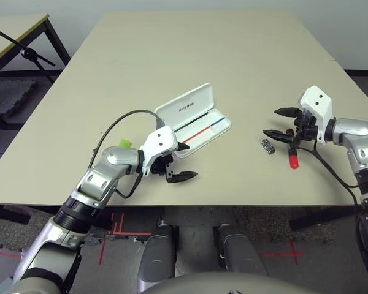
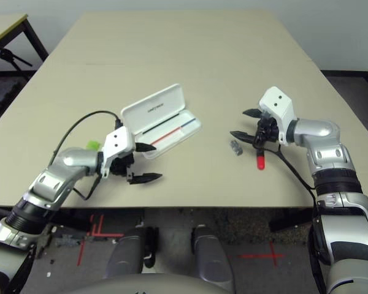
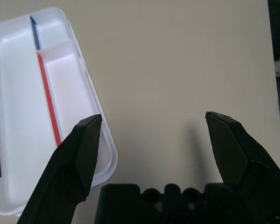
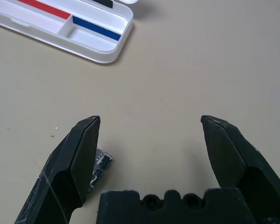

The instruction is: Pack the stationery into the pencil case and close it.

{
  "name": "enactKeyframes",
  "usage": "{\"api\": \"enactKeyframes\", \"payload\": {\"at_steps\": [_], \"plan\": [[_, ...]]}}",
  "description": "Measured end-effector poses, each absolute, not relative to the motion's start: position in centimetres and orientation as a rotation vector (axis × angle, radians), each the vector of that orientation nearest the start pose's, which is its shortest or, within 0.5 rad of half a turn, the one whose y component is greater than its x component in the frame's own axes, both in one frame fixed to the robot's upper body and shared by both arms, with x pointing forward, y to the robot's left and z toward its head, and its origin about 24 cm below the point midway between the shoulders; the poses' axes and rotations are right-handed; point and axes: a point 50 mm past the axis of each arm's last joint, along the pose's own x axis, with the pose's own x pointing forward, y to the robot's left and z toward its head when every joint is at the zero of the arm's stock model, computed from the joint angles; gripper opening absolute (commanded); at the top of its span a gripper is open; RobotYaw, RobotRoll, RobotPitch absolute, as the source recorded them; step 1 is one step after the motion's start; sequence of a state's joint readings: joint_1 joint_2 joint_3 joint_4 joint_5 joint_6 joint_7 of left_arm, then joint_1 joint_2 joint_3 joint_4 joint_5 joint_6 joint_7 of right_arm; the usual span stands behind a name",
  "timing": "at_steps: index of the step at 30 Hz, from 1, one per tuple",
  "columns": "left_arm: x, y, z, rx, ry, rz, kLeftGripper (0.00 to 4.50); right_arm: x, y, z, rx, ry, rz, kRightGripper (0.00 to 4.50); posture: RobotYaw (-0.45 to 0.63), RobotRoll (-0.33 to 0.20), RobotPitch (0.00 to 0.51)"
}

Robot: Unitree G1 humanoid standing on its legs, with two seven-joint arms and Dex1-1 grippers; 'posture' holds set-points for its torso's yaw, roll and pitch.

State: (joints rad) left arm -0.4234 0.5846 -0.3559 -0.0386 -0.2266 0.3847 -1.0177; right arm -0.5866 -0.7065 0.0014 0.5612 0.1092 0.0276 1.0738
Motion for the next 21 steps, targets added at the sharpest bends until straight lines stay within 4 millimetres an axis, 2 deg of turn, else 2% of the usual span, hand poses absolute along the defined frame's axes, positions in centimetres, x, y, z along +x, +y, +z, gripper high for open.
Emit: {"api": "enactKeyframes", "payload": {"at_steps": [9, 18, 21], "plan": [[29.2, 12.7, 9.7, 0.437, 0.4, -1.256, 4.48, 32.4, -26.6, 12.3, -0.482, 0.246, 0.81, 4.5, -0.06, 0.0, 0.083], [29.5, 12.6, 9.5, 0.455, 0.461, -1.24, 4.48, 32.1, -26.7, 11.9, -0.485, 0.248, 0.795, 4.5, -0.07, 0.0, 0.078], [29.6, 12.5, 9.5, 0.464, 0.481, -1.239, 3.87, 32.1, -26.7, 11.8, -0.486, 0.246, 0.792, 4.5, -0.08, 0.0, 0.073]]}}
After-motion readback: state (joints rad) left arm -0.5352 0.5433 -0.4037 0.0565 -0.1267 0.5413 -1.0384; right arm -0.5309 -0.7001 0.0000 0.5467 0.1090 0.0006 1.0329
